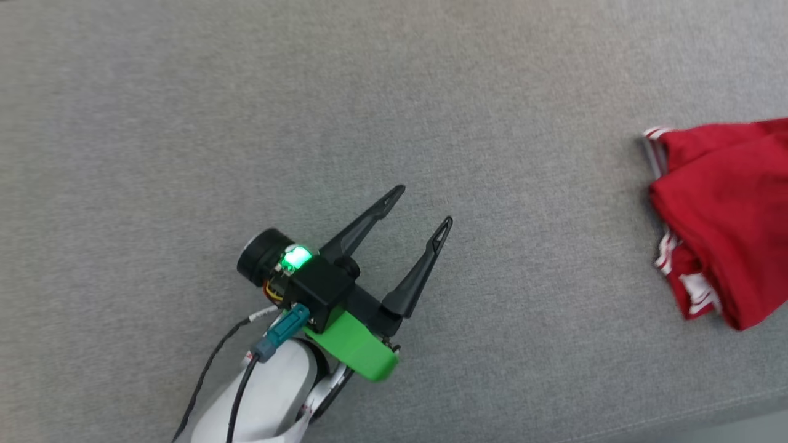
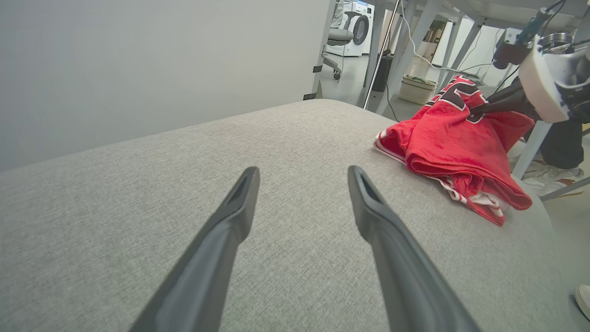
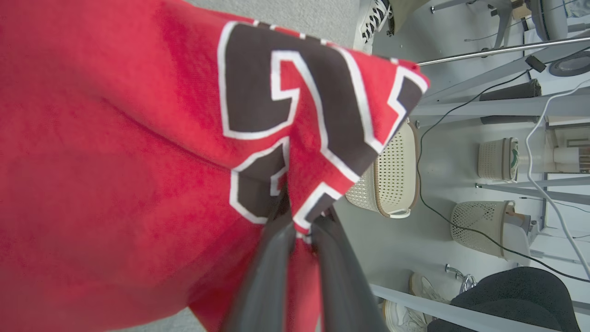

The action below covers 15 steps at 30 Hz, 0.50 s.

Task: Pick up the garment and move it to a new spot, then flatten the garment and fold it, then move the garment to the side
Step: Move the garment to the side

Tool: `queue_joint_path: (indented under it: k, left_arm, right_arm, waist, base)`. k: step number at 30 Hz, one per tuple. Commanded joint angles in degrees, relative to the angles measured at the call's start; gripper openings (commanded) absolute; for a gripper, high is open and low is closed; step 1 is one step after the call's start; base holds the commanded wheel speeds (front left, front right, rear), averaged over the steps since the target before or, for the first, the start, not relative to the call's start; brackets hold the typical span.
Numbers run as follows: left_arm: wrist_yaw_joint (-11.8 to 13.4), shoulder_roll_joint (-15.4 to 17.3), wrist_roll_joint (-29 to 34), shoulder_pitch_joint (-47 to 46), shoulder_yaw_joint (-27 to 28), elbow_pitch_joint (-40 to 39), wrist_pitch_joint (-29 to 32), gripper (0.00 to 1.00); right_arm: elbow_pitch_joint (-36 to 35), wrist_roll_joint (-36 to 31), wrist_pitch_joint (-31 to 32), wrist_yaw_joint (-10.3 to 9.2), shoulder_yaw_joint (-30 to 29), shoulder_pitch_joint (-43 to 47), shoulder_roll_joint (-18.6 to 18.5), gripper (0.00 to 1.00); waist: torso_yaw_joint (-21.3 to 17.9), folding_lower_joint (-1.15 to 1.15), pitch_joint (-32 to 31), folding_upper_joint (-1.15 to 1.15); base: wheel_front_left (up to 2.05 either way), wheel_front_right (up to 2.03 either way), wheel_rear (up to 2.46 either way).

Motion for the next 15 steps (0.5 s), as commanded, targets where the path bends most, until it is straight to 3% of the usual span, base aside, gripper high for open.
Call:
queue_joint_path:
  k: [1,9,15]
  left_arm:
    - [-0.2,0.8,0.5,-1.9,-0.2,-0.6,-0.3,1.0]
    - [-0.2,2.5,1.1,-6.1,-1.8,-2.9,-0.3,1.0]
    - [-0.2,2.6,1.3,-6.7,-2.6,-3.3,-0.3,1.0]
  right_arm:
    - [2.1,-1.0,-1.4,-0.11,-1.2,-2.2,0.7,0.0]
    - [14.1,-6.4,-6.3,-0.11,-7.4,-9.5,3.8,0.0]
    - [19.2,-10.0,-9.2,-0.11,-11.1,-12.7,6.0,0.0]
  waist:
    - [-4.5,-0.01,6.4,0.0]
    - [-4.3,-0.01,11.1,0.0]
    - [-3.3,-0.01,12.4,0.0]
  base:
    - [0.0,0.0,0.0]
    - [0.0,0.0,0.0]
    - [0.0,0.0,0.0]
